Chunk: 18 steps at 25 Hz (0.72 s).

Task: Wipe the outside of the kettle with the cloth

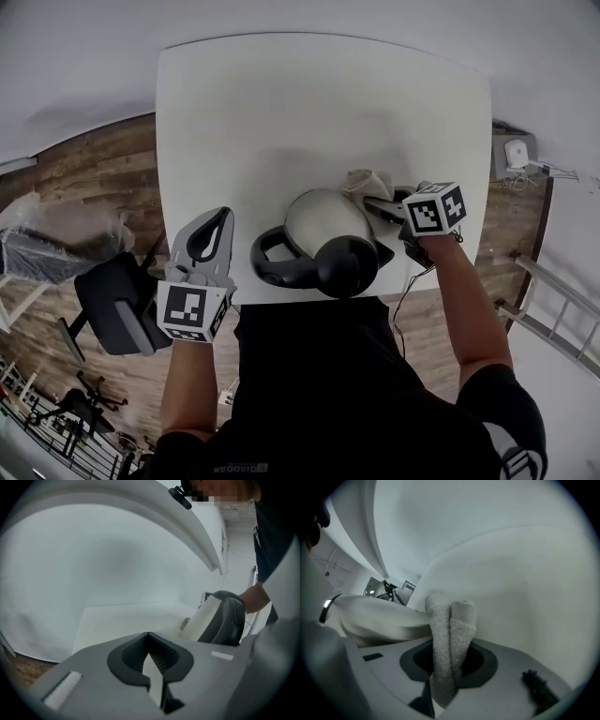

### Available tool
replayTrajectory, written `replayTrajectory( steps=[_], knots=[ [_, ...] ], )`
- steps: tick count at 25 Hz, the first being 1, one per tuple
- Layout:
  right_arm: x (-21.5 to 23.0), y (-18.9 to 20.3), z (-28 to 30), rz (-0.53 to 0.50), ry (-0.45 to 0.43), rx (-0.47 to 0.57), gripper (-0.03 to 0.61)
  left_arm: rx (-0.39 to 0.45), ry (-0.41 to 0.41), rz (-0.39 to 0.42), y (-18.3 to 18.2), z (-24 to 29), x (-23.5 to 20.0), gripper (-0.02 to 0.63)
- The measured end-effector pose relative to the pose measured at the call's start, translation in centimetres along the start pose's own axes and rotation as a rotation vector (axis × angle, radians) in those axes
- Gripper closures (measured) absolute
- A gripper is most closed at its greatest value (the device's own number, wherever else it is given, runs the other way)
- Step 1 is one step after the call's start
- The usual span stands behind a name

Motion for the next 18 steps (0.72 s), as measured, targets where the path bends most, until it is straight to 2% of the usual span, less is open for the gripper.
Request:
replayTrajectory(
  steps=[3, 7, 11, 13, 15, 18],
  knots=[
    [0.1, -0.1, 0.1, 0.026, -0.022, -0.035, 0.483, -0.005, 0.008, -0.017, 0.5, 0.3, 0.0, 0.606],
    [-0.8, -0.9, -0.4, 0.009, -0.044, -0.067, 0.483, -0.001, 0.035, -0.026, 1.2, 0.3, -0.1, 0.606],
    [-2.6, -3.7, -2.9, -0.076, -0.047, 0.01, 0.483, 0.008, 0.024, -0.039, 0.9, 0.0, -0.5, 0.606],
    [-5.0, -5.5, -5.3, -0.182, -0.054, 0.098, 0.483, 0.014, 0.032, -0.031, 0.7, 0.0, -0.4, 0.606],
    [-8.4, -7.2, -7.5, -0.341, -0.069, 0.167, 0.483, 0.03, 0.048, -0.02, 0.3, 0.1, -0.3, 0.606],
    [-13.2, -8.7, -9.5, -0.571, -0.077, 0.182, 0.483, 0.052, 0.085, 0.003, -0.5, 0.3, 0.1, 0.606]
  ],
)
Point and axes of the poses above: the fingertips, and each gripper's own axes: z forward along the fingers, x to its right, y out of its underside, the point moved 5 cm from there along -z, backward along the fingers, and after that the axes turned 15 degrees about x, right-handed, at the moved point
